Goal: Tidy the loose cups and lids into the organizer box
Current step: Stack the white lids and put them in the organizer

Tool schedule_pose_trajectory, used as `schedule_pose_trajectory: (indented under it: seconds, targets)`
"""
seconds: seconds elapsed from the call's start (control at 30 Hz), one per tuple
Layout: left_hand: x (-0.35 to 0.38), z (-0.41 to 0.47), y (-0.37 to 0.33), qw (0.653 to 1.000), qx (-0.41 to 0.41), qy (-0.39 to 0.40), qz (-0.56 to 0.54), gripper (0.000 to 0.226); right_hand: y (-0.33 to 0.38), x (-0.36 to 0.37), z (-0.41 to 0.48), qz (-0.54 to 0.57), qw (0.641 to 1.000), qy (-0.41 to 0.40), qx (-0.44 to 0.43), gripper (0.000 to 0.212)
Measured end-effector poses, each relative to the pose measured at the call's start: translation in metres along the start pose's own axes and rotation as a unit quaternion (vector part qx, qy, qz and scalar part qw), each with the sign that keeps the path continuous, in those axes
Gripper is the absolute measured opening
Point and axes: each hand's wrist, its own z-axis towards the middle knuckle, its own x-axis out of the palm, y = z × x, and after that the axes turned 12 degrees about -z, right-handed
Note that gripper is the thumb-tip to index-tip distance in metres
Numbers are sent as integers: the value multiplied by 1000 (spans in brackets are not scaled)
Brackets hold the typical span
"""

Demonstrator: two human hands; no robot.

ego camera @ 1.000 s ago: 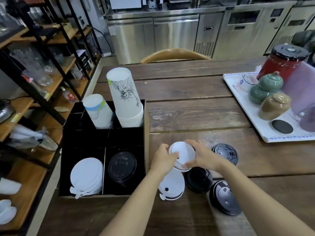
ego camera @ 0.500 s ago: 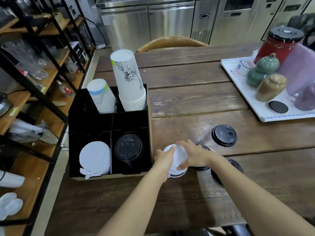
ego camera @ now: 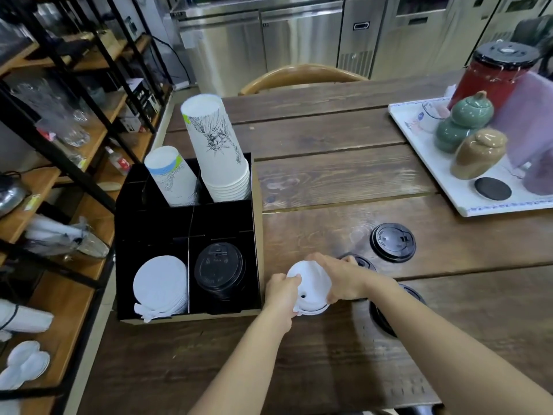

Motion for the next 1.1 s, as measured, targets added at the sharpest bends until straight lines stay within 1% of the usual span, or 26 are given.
schedule_pose_trajectory:
  seconds: [0.07,0.1,0.2,0.23,0.33,0.4,0.43,0.5,0.57,0.63,0.67,0.73,0.77,0.8,0.83,0.9,0.97,1.03,1.07,1.1]
  targets:
    - [-2,4,3,1000,3,-2,9,25,1,1,0,-25,999,-24,-19,45]
    - [-2,4,3,1000,4,-3,12,24,1,3,0,-29,999,-30,-22,42]
    - [-1,5,2,1000,-2,9,28,36,-4,8,1,-25,999,-35,-18,48]
    - [-1,6,1,999,-11,12,31,36,-5,9,0,-24,999,-37,-21,48]
    - [-2,4,-4,998,-50,27,0,30,-9,11,0,-18,998,-45,-42,36]
    - [-3,4,-7,998,-59,36,-8,34,-10,10,-2,-10,998,-44,-45,31]
    - [-3,4,-8,998,-56,40,-12,39,-12,10,-2,1,998,-45,-42,33]
    - [-3,3,-9,997,-46,44,-32,46,-12,4,-7,42,997,-51,-41,46]
    - [-5,2,-10,996,-36,54,-54,44,-13,-2,-11,134,988,-57,-52,58]
    - [-8,-1,-13,996,-19,67,-63,39,-19,-7,-13,252,965,-52,-53,63]
    - [-10,-3,-16,995,-8,70,-65,38,-21,-10,-14,308,949,-54,-44,59]
    - [-14,-9,-24,995,24,70,-62,37,-25,-18,-15,404,911,-73,-18,45]
    - [-16,-13,-30,995,43,70,-53,36,-26,-24,-14,431,898,-87,-6,37]
    - [-18,-17,-36,994,62,74,-41,35,-24,-31,-14,437,894,-97,-1,33]
    - [-20,-21,-43,993,82,82,-29,33,-23,-36,-13,433,896,-97,-7,35]
    - [-24,-31,-59,987,119,111,0,30,-14,-50,-12,424,901,-83,-33,43]
    - [-29,-42,-74,978,150,148,11,28,-1,-62,-12,434,897,-56,-68,45]
    - [-36,-49,-86,969,182,167,-3,29,13,-72,-9,455,884,-30,-105,46]
    - [-40,-52,-91,966,200,162,-21,27,19,-75,-7,467,875,-25,-124,46]
    - [-44,-55,-95,963,218,150,-54,20,26,-78,-4,483,865,-28,-136,44]
